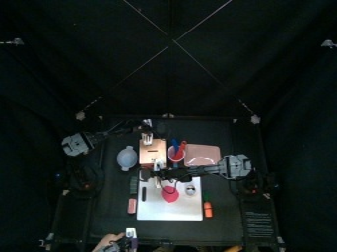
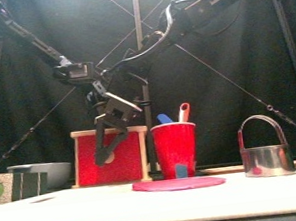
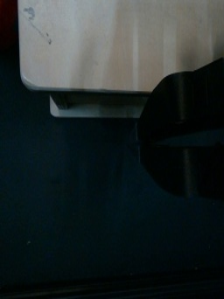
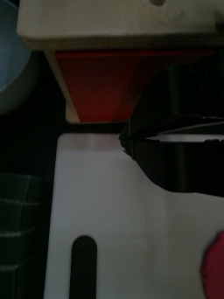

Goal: Get the cutter from the drawer then cut the dough then place the extra dough in the bowl
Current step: Cut the dough

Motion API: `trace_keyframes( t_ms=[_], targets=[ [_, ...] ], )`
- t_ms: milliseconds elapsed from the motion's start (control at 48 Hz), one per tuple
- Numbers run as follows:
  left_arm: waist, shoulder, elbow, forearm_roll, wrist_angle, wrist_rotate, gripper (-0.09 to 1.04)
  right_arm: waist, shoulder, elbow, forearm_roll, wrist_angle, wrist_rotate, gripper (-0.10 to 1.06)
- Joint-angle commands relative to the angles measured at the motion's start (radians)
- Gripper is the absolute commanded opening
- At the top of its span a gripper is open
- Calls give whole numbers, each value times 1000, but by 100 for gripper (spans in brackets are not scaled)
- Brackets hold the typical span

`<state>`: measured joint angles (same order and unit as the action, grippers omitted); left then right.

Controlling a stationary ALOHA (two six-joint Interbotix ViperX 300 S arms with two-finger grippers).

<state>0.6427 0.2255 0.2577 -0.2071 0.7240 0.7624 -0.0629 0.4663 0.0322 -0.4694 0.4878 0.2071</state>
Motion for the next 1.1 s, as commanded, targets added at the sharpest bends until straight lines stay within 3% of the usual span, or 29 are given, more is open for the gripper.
trace_keyframes(
  t_ms=[21, 375, 771, 1104],
  targets=[
    [-2, -12, -12, 11, -12, 0, 43, -20, -20, -32, -6, -5, -3, 17],
    [-2, -18, -12, 9, -28, -5, 43, -12, -31, -40, 0, 14, 2, 17],
    [2, -98, -14, -5, -149, -20, 43, 40, -91, -97, 3, 14, 2, 17],
    [-6, -218, 87, -91, -293, -20, 43, 107, -276, 43, 8, 43, 2, 17]
  ],
)
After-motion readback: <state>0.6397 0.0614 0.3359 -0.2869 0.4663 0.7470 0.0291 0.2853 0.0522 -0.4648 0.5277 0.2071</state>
